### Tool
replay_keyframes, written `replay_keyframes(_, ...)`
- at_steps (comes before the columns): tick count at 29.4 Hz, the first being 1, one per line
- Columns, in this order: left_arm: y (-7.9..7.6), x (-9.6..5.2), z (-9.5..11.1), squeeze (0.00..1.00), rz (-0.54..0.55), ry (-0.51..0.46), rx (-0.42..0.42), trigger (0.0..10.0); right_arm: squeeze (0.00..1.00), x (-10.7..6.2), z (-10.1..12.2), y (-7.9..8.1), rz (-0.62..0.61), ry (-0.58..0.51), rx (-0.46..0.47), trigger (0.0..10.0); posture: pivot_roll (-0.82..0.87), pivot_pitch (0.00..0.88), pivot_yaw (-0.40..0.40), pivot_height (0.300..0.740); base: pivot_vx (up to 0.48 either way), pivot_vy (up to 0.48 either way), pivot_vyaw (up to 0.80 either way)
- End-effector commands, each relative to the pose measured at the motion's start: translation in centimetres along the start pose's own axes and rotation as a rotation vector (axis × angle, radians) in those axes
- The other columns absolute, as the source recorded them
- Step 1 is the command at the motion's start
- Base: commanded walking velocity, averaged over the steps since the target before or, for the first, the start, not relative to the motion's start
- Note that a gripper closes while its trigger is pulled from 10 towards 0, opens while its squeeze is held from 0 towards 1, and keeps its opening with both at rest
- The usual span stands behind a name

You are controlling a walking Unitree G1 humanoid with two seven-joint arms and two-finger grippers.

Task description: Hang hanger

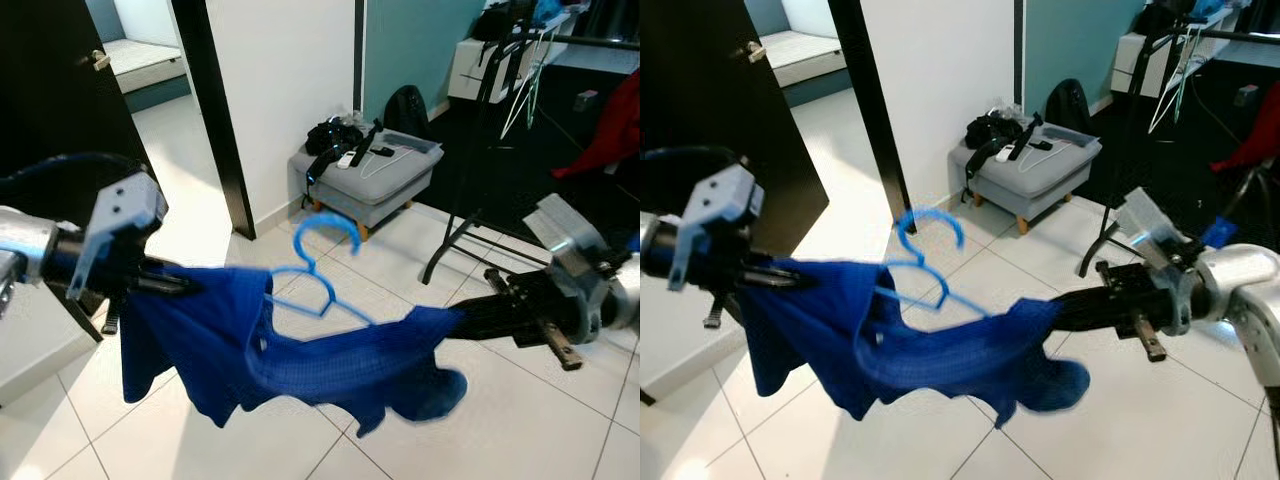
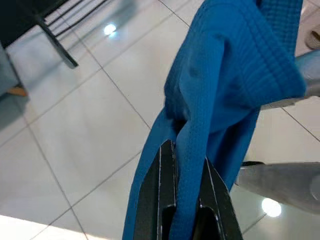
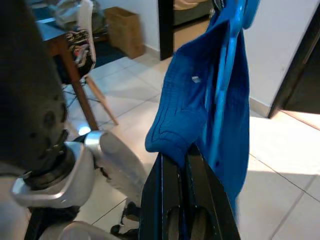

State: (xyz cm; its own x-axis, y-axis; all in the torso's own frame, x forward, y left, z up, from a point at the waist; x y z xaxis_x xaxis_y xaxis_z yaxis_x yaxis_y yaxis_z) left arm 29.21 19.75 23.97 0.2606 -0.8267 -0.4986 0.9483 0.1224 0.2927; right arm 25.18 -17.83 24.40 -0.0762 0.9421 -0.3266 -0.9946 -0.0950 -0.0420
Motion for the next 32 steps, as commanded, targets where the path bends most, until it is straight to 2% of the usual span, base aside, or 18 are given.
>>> replay_keyframes(1,-0.7,-0.6,0.1,0.00,-0.043,0.043,0.019,10.0,0.00,-0.3,-1.1,-0.6,-0.023,0.118,-0.030,0.0,-0.05,0.000,0.060,0.731,0.000,0.000,0.00)
replay_keyframes(3,-1.4,-0.9,0.2,0.00,-0.076,0.038,0.008,10.0,0.00,-0.9,-2.4,-1.5,-0.072,0.253,-0.070,0.0,-0.05,0.000,0.064,0.731,0.000,0.000,0.00)
replay_keyframes(8,-1.5,-1.0,0.2,0.00,-0.083,0.042,0.004,10.0,0.00,-1.2,-2.8,-1.8,-0.088,0.291,-0.073,0.0,-0.05,0.000,0.064,0.731,0.000,0.000,0.00)
replay_keyframes(10,-1.9,-0.7,0.1,0.00,-0.110,0.040,0.000,10.0,0.00,-2.3,-4.3,-2.7,-0.142,0.444,-0.115,0.0,-0.05,0.000,0.063,0.731,0.000,0.000,0.00)
replay_keyframes(13,-1.9,-0.7,0.1,0.00,-0.110,0.040,0.000,10.0,0.00,-2.3,-4.3,-2.7,-0.142,0.444,-0.115,0.0,-0.05,0.000,0.063,0.731,0.000,0.000,0.00)
replay_keyframes(14,-2.0,-0.5,0.2,0.00,-0.120,0.035,-0.001,10.0,0.00,-2.6,-4.7,-3.0,-0.152,0.491,-0.133,0.0,-0.05,0.000,0.063,0.731,0.000,0.000,0.00)
replay_keyframes(15,-2.0,-0.5,0.2,0.00,-0.120,0.035,-0.001,10.0,0.00,-2.6,-4.7,-3.0,-0.152,0.491,-0.133,0.0,-0.05,0.000,0.063,0.731,0.000,0.000,0.00)
replay_keyframes(16,-2.4,0.1,0.2,0.00,-0.139,0.023,-0.004,10.0,0.00,-2.5,-4.1,-3.3,-0.146,0.496,-0.161,0.0,-0.06,0.000,0.065,0.731,0.000,0.000,0.00)
replay_keyframes(17,-3.0,0.8,0.2,0.00,-0.165,0.011,-0.009,10.0,0.00,-2.0,-3.1,-3.3,-0.125,0.448,-0.174,0.0,-0.06,0.000,0.064,0.731,0.000,0.000,0.00)
replay_keyframes(19,-3.0,0.8,0.2,0.00,-0.165,0.011,-0.009,10.0,0.00,-2.0,-3.1,-3.3,-0.125,0.448,-0.174,0.0,-0.06,0.000,0.064,0.731,0.000,0.000,0.00)
replay_keyframes(20,-3.7,1.5,0.1,0.00,-0.195,-0.002,-0.016,10.0,0.00,-1.4,-1.8,-3.2,-0.098,0.368,-0.178,0.0,-0.06,0.000,0.060,0.731,0.000,0.000,0.00)
replay_keyframes(21,-3.7,1.5,0.1,0.00,-0.195,-0.002,-0.016,10.0,0.00,-1.4,-1.8,-3.2,-0.098,0.368,-0.178,0.0,-0.06,0.000,0.060,0.731,0.000,0.000,0.00)
replay_keyframes(22,-4.4,2.3,0.1,0.00,-0.226,-0.015,-0.022,10.0,0.00,-0.8,-0.3,-3.2,-0.068,0.282,-0.182,0.0,-0.05,0.000,0.058,0.731,0.000,0.000,0.00)
replay_keyframes(23,-4.4,2.3,0.1,0.00,-0.226,-0.015,-0.022,10.0,0.00,-0.8,-0.3,-3.2,-0.068,0.282,-0.182,0.0,-0.05,0.000,0.058,0.731,0.000,0.000,0.00)
replay_keyframes(24,-5.0,3.0,0.1,0.00,-0.251,-0.024,-0.025,10.0,0.00,-0.4,1.4,-3.1,-0.038,0.179,-0.176,0.0,-0.05,0.000,0.056,0.731,0.000,0.000,0.00)
replay_keyframes(25,-5.0,3.0,0.1,0.00,-0.251,-0.024,-0.025,10.0,0.00,-0.4,1.4,-3.1,-0.038,0.179,-0.176,0.0,-0.05,0.000,0.056,0.731,0.000,0.000,0.00)
replay_keyframes(27,-5.7,3.6,0.2,0.00,-0.281,-0.040,-0.028,10.0,0.00,-0.4,3.5,-3.7,-0.033,0.083,-0.200,0.0,-0.05,0.000,0.057,0.731,0.000,0.000,0.00)
replay_keyframes(32,-5.8,3.5,0.7,0.00,-0.292,-0.062,-0.024,10.0,0.00,-0.8,3.5,-5.4,-0.087,0.121,-0.248,0.0,-0.05,0.000,0.057,0.731,0.000,0.000,0.00)
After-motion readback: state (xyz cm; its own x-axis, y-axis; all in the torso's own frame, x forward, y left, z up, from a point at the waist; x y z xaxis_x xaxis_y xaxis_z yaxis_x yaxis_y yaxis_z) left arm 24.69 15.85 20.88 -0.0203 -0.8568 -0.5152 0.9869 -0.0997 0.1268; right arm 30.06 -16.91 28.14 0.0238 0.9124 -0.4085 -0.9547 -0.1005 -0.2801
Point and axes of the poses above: a point about 5 cm out from each wrist's last joint towards the gripper, its own x axis pointing out of the wrist towards the gripper, its own z axis along the axis of the wrist's last joint, y = z × x, the point moved 4 cm from there along x, pointing out of the wrist towards the gripper
